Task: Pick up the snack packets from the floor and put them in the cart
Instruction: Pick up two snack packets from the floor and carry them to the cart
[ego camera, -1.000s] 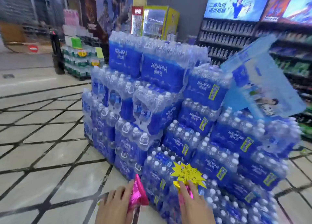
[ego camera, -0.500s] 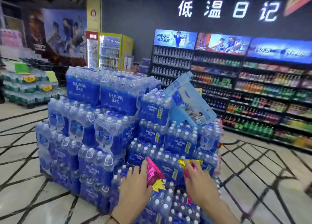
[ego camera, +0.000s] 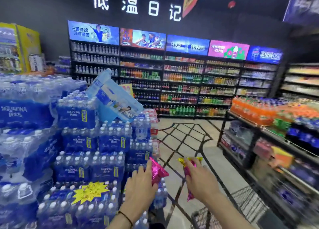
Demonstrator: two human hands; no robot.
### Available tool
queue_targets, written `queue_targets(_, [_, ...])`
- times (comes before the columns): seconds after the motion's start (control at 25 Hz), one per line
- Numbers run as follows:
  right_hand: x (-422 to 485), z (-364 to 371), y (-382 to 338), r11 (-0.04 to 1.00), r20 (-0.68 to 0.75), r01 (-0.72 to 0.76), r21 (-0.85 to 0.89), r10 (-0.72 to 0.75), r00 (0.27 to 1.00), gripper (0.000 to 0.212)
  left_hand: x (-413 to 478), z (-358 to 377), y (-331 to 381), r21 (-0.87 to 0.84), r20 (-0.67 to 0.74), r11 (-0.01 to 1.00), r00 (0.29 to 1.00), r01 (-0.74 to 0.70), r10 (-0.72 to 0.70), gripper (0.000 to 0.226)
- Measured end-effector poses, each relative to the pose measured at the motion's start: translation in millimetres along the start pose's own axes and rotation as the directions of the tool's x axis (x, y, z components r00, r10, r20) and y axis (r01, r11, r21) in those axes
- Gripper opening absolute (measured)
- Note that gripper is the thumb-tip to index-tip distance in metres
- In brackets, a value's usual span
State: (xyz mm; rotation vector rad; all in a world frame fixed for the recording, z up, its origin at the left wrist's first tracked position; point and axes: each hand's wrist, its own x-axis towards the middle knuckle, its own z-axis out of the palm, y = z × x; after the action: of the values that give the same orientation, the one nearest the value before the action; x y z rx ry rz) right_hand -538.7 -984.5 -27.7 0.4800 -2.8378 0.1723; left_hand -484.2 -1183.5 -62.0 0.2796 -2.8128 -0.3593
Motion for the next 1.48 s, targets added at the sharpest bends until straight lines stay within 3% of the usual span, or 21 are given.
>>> queue_targets(0.28, [-53,-8,173,0.991,0.027,-0.116,-0.062,0.118,0.993,0.057,-4,65,159,-0.105,0.021,0.988,0.993,-0.115,0.118,0.085])
queue_targets(0.48, [-74,-10,304,0.989,0.057,-0.124,-0.085,0.129,0.990,0.055,-17,123,278,-0.160,0.076,0.982,0.991,-0.098,0.112,0.082])
queue_targets(0.64, [-74,3,377,0.990,0.116,-0.125,-0.069,0.133,0.984,0.056,-22,168,332,-0.154,0.146,0.986,0.986,-0.057,0.080,0.079])
queue_targets(1.12, [-17,128,472,0.991,0.349,-0.134,-0.024,0.134,0.927,0.059,34,321,378,-0.185,0.292,0.981,0.956,0.050,0.006,0.073])
queue_targets(1.48, [20,211,535,0.982,0.524,-0.181,-0.045,0.178,0.833,0.054,66,433,416,-0.170,0.504,0.963,0.858,0.208,-0.096,0.075])
